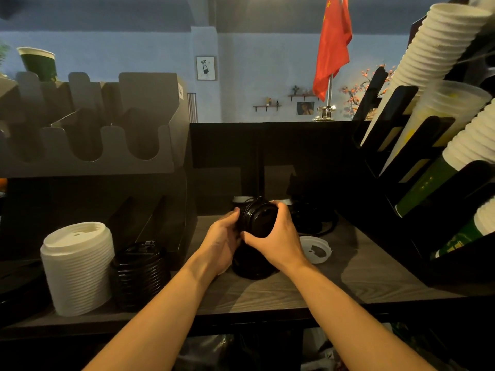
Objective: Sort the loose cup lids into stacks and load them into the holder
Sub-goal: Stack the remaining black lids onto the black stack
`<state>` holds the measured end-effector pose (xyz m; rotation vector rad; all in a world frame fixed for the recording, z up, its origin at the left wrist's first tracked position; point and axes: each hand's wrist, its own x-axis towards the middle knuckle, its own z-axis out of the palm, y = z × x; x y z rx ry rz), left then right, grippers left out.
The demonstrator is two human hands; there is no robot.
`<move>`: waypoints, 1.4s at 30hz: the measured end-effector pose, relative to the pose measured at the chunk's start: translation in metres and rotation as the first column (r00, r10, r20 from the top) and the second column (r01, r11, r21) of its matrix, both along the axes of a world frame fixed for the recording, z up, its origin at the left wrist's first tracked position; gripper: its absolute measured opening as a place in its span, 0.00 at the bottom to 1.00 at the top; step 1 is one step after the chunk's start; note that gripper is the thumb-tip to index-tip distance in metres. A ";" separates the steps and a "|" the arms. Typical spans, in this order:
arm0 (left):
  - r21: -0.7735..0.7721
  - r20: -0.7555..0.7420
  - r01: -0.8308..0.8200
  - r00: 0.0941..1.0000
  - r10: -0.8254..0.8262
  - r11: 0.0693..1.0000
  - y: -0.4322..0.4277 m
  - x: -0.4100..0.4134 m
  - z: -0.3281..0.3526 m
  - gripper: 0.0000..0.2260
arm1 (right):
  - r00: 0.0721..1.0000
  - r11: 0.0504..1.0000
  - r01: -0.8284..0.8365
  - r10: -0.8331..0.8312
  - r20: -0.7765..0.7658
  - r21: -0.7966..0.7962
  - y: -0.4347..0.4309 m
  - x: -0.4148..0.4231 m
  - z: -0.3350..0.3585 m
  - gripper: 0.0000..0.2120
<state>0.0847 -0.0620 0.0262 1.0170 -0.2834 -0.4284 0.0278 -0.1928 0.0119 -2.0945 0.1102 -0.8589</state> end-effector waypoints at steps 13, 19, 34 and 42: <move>-0.057 -0.056 -0.038 0.998 0.034 0.998 -0.002 0.006 -0.003 0.14 | 1.000 0.998 -0.016 0.016 0.009 0.063 -0.002 0.000 0.001 0.43; -0.017 0.004 0.014 1.000 -0.014 1.000 -0.002 0.002 0.000 0.16 | 1.000 0.999 -0.007 0.006 0.006 0.037 -0.003 -0.001 0.002 0.43; 0.053 0.083 0.040 0.996 -0.045 0.998 0.001 -0.002 -0.002 0.08 | 0.995 0.996 -0.045 0.052 -0.085 0.077 -0.004 -0.004 0.005 0.47; 0.013 0.059 0.038 0.998 -0.039 0.999 0.000 -0.002 -0.002 0.11 | 0.989 0.980 -0.113 0.127 -0.075 0.163 -0.003 -0.002 0.006 0.47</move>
